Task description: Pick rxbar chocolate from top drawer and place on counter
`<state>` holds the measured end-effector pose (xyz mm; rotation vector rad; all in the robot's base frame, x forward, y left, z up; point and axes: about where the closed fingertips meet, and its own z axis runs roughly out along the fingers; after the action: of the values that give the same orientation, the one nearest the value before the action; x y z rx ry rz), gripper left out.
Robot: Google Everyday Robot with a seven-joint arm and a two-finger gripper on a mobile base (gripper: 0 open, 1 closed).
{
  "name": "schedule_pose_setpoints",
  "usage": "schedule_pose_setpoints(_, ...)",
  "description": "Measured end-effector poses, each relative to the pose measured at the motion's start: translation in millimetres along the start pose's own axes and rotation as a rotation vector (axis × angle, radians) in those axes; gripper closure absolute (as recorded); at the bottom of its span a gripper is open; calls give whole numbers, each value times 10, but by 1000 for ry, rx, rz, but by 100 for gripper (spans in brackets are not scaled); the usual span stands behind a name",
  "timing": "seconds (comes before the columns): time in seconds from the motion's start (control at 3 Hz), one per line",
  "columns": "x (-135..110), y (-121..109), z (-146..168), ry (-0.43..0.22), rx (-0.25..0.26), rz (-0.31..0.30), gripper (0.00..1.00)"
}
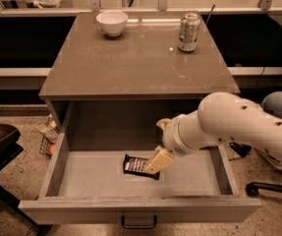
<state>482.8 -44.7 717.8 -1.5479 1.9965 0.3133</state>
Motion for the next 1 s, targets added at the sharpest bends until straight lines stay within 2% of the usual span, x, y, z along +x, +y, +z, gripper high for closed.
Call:
schedule_pose_setpoints(0.33, 93, 61, 263, 10, -25, 12, 32)
schedule_pose_setpoints(0.67, 215, 257, 463, 17, -65, 28, 14)
schedule_pose_setpoints(1.0, 270, 375, 565, 18, -89, 36, 10)
